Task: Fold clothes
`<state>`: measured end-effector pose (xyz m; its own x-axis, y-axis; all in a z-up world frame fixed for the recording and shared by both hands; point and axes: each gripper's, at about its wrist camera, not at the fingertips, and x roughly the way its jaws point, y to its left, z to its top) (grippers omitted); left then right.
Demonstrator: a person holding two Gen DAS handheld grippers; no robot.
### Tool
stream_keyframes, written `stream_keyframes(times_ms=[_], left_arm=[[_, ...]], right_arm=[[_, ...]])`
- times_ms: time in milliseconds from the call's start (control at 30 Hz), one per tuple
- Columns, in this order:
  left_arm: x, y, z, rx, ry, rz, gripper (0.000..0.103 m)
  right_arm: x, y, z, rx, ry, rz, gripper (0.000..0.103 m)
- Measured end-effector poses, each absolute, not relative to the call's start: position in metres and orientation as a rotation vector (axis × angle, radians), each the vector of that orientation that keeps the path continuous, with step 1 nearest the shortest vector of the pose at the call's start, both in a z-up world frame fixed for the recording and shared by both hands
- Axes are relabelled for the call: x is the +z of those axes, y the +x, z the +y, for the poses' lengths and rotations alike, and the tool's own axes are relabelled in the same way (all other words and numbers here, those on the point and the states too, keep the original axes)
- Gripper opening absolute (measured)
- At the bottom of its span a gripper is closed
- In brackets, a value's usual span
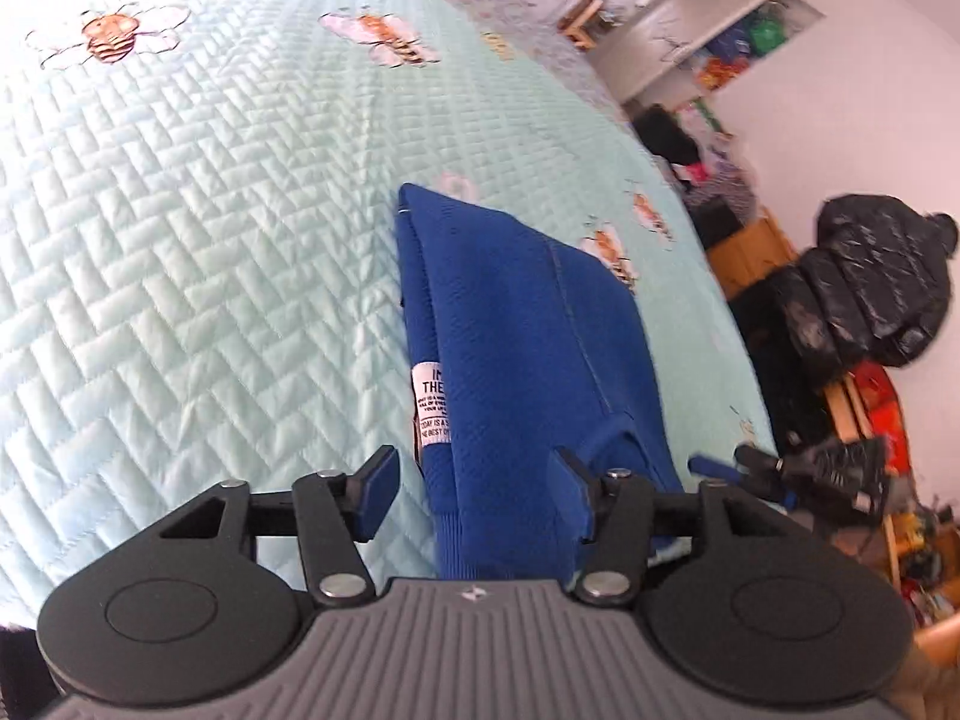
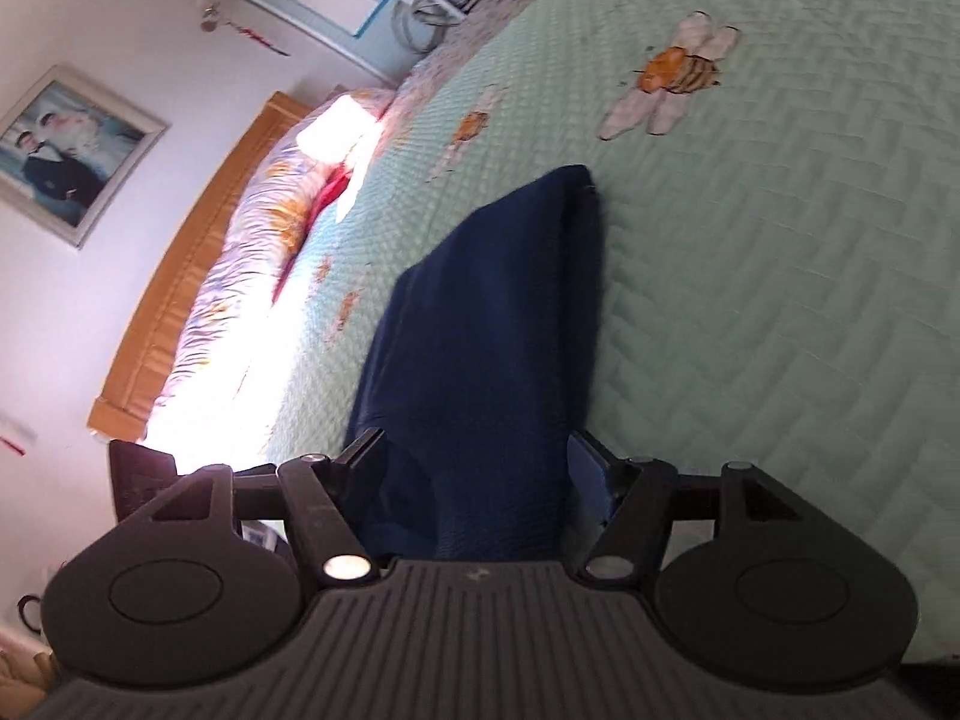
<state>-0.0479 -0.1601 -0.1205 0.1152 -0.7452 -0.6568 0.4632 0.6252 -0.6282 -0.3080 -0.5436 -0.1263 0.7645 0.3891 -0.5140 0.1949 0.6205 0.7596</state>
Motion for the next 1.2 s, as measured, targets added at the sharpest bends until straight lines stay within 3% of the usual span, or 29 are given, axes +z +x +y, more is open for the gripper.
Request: stream_keyframes(times_ms=[467,633,733,800,933,1033,1067,1200], left_arm=[[-0.152,-0.062,-0.175,-0.823,-0.409,1.300,0.065],[-0.156,-0.065,-0.178,-0.809,-0.397,1.309,0.064],[-0.154,-0.066,-0.180,-0.825,-0.385,1.296,0.056],[-0.150,-0.065,-0.179,-0.816,-0.362,1.290,0.041],[-0.145,-0.058,-0.171,-0.839,-0.429,1.299,0.031],[-0.134,-0.048,-0.159,-0.876,-0.528,1.290,0.019],[-0.129,-0.045,-0.154,-0.889,-0.559,1.275,0.010],[-0.116,-0.037,-0.138,-0.879,-0.605,1.227,0.010]], right_arm=[[-0.164,-0.320,-0.534,0.095,1.099,0.810,0.066],[-0.160,-0.314,-0.523,0.113,1.065,0.828,0.038],[-0.156,-0.318,-0.519,0.086,1.052,0.834,0.028],[-0.156,-0.320,-0.522,0.071,1.074,0.817,0.014],[-0.151,-0.321,-0.528,0.130,1.192,0.740,0.012],[-0.144,-0.319,-0.528,0.190,1.270,0.690,0.012],[-0.140,-0.318,-0.527,0.210,1.288,0.674,0.012],[-0.140,-0.317,-0.522,0.252,1.347,0.660,0.012]])
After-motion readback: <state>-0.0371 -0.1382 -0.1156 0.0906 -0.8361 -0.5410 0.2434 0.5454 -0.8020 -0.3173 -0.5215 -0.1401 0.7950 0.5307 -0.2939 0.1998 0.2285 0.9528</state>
